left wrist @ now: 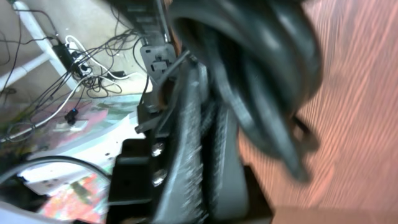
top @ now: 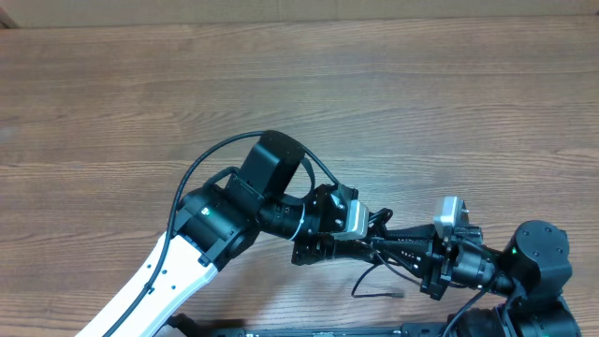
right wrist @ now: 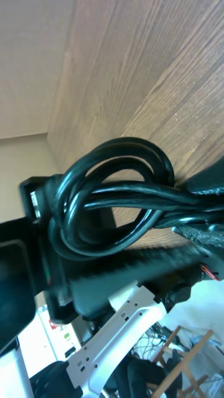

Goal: Untangle cables

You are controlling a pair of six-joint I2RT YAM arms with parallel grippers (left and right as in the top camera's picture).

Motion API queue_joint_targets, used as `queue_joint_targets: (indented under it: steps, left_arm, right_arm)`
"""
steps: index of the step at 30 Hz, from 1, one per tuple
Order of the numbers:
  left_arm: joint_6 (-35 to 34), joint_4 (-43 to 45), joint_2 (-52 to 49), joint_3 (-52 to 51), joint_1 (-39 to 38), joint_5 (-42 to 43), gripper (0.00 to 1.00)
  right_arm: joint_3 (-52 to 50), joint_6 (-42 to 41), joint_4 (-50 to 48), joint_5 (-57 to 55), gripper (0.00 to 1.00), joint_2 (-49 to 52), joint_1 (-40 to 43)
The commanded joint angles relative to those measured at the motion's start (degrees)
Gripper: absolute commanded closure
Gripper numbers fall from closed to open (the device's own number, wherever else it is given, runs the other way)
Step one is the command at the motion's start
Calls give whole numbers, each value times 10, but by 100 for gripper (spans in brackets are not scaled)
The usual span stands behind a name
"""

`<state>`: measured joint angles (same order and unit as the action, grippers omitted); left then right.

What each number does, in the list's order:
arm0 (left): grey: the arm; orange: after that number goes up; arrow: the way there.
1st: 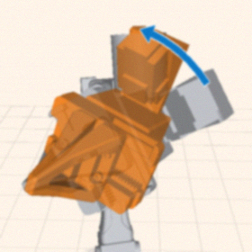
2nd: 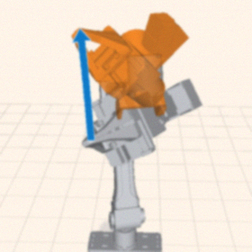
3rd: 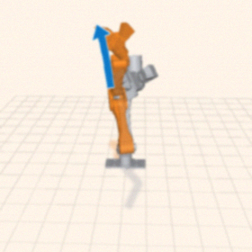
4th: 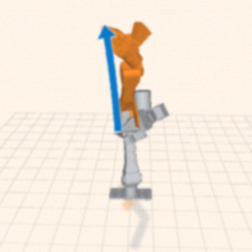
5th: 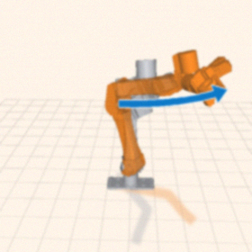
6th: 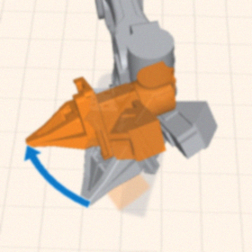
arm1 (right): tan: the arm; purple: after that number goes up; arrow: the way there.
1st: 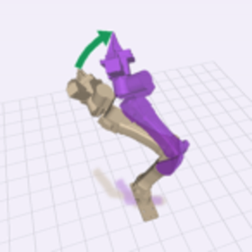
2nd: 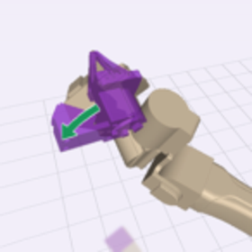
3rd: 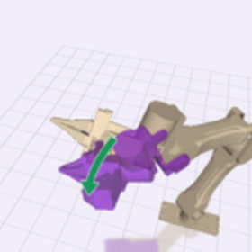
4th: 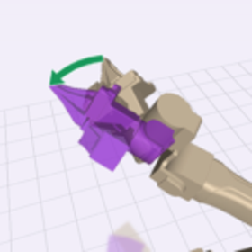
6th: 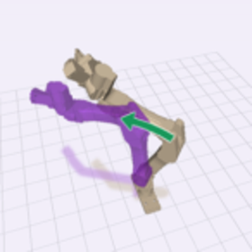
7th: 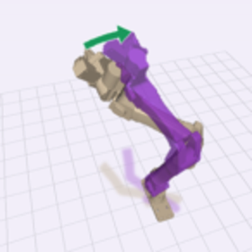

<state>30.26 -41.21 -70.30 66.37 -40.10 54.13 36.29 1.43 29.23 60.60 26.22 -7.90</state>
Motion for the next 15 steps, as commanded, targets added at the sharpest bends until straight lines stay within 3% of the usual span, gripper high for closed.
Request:
queue_joint_targets:
  steps: [1,7,11,15]
  left_arm:
    - [-130,-1,4,10,0,-81,39]
    - [-236,-10,12,10,38,-87,9]
    - [-331,-2,12,10,70,-113,1]
    - [-426,29,12,10,71,-132,0]
  right_arm:
    - [5,-4,-6,-28,96,-2,2]
    - [5,-128,-5,-181,96,-2,2]
    - [5,-197,-54,-222,96,-2,2]
    - [5,-218,-105,-222,96,-2,2]
